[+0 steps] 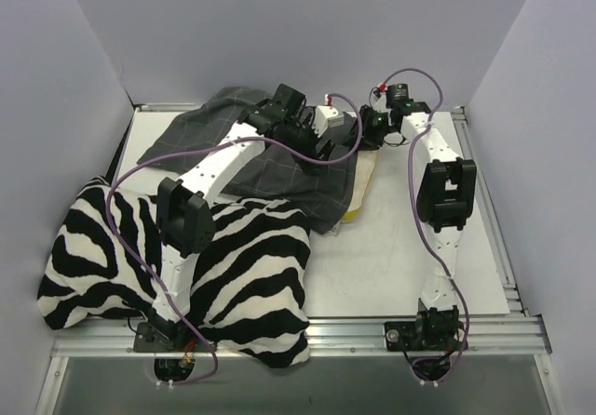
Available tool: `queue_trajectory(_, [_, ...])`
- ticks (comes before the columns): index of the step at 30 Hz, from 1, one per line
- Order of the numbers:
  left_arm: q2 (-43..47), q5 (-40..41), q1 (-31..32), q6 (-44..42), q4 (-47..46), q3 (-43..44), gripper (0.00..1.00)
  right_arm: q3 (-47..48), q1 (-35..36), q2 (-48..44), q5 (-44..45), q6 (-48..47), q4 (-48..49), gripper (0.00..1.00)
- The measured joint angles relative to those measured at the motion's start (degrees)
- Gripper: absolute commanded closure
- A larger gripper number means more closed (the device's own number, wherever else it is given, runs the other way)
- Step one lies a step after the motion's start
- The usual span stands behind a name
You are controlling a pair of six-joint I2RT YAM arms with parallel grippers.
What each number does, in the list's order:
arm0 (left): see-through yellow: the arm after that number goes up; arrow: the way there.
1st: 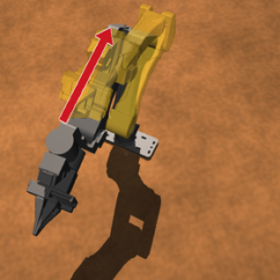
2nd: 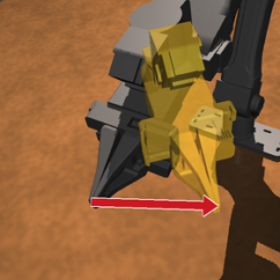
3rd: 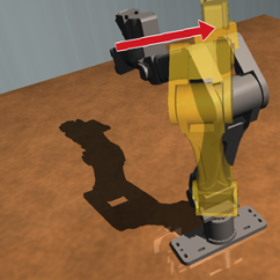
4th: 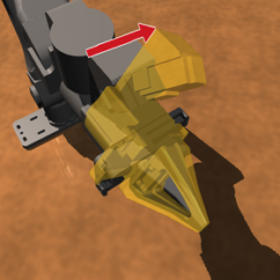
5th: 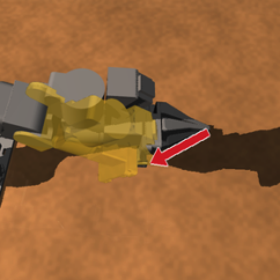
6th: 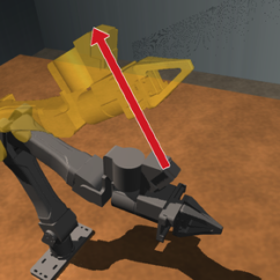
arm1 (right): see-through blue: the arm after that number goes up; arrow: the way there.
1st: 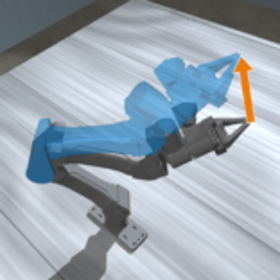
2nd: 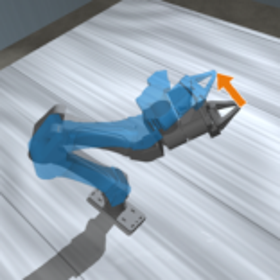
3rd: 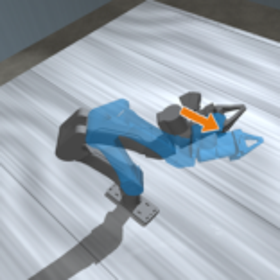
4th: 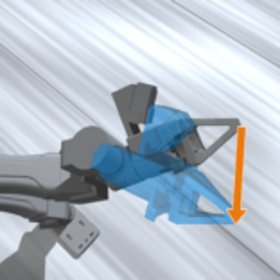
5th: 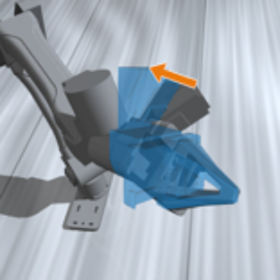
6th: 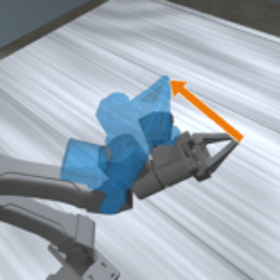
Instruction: Put the pillow into the pillowcase
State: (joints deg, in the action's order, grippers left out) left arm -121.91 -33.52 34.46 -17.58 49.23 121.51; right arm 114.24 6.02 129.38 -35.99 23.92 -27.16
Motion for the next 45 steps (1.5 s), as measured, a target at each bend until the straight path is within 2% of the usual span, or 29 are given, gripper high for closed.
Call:
queue_trajectory(2, [0.00,1.79,-0.31,0.72,-0.35,-0.50,0.12,0.46,0.04,1.31,1.53,-0.13,-0.11,0.67])
queue_trajectory(6, [0.00,5.20,-1.70,4.37,-0.90,-2.38,0.12,0.52,-0.74,1.40,3.54,-1.40,-0.07,0.92])
queue_trajectory(8, [0.00,6.71,-3.30,7.41,-1.25,-3.65,0.12,0.13,-1.68,1.31,4.76,-2.71,0.15,0.99])
queue_trajectory(14, [-0.11,16.39,-10.75,12.57,-2.34,-6.08,0.11,-14.49,-7.61,-4.57,10.49,-11.10,-1.81,1.00])
queue_trajectory(17, [-0.11,20.20,-13.14,13.94,-2.34,-6.03,0.11,-21.31,-11.93,-6.69,10.54,-15.02,-5.84,0.79])
queue_trajectory(18, [-0.13,20.31,-13.66,14.43,-2.32,-6.03,0.11,-22.34,-13.35,-6.95,9.62,-15.76,-7.30,0.58])
queue_trajectory(19, [-0.15,20.02,-14.08,14.88,-2.32,-6.03,0.11,-22.16,-14.97,-6.95,8.46,-15.98,-8.98,0.48])
queue_trajectory(20, [-0.15,19.54,-14.47,15.54,-2.34,-6.03,0.11,-21.07,-16.24,-6.95,7.63,-16.22,-9.81,0.32])
queue_trajectory(22, [-0.15,18.56,-15.04,16.46,-2.36,-6.05,0.09,-15.10,-17.66,-6.51,5.73,-15.87,-12.00,0.18])
queue_trajectory(23, [-0.15,17.92,-15.17,16.87,-2.43,-6.08,0.05,-10.47,-17.68,-5.95,4.87,-15.50,-11.96,0.16])
queue_trajectory(28, [0.22,15.89,-15.28,16.94,-2.97,-7.30,0.03,13.62,-12.79,-2.23,1.75,-12.70,-6.73,0.17])
queue_trajectory(35, [4.31,16.59,-16.50,14.75,-2.78,-12.92,0.03,17.46,-2.91,5.75,-1.99,-8.02,-1.86,0.19])
queue_trajectory(37, [6.25,17.14,-17.25,14.10,-2.60,-14.80,0.03,17.33,-1.22,9.57,-2.03,-7.37,-1.03,0.26])
queue_trajectory(40, [9.22,18.99,-18.21,13.64,-2.29,-17.53,0.03,15.34,0.09,13.51,-1.01,-7.89,0.35,0.63])
queue_trajectory(41, [9.84,19.65,-18.53,13.60,-2.23,-18.12,0.03,14.62,0.15,13.94,-0.57,-8.04,0.46,0.90])
queue_trajectory(42, [10.29,20.04,-18.84,13.62,-2.29,-18.71,0.02,13.64,-0.02,14.01,-0.02,-8.37,0.63,1.00])
queue_trajectory(45, [10.45,20.59,-19.87,14.05,-2.03,-19.91,0.10,8.20,-1.42,11.19,-0.33,-8.39,1.81,1.00])
